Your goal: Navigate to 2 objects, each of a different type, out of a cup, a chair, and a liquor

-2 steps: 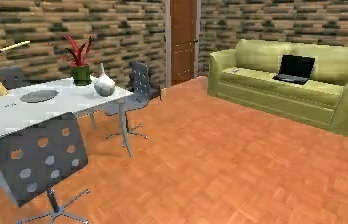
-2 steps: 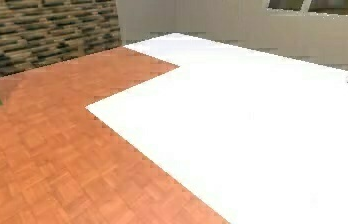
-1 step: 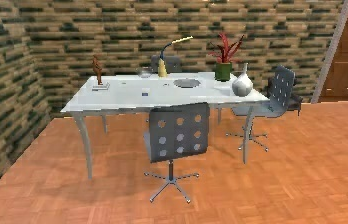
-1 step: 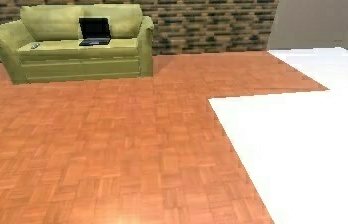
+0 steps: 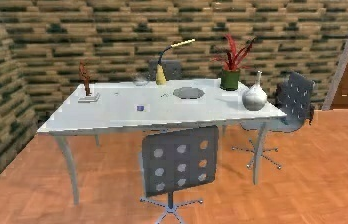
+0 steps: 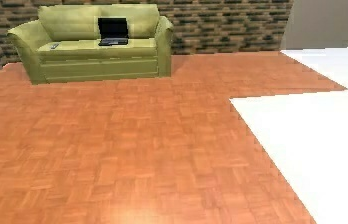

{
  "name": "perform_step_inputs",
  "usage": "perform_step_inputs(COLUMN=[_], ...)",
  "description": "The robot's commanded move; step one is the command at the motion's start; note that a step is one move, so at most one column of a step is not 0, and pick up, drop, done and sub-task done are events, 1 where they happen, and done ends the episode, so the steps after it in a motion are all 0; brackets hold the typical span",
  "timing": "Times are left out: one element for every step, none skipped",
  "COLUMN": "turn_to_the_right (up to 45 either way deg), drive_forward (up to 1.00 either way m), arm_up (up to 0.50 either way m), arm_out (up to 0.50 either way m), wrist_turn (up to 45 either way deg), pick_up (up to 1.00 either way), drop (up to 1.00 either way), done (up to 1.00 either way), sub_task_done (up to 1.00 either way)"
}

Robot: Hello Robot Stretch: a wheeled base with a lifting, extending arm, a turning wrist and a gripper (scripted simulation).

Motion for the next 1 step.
perform_step_inputs(turn_to_the_right=[0.0], drive_forward=[0.0], arm_up=[0.0], arm_out=[0.0], wrist_turn=[0.0], pick_up=[0.0], drop=[0.0], done=[0.0], sub_task_done=[1.0])
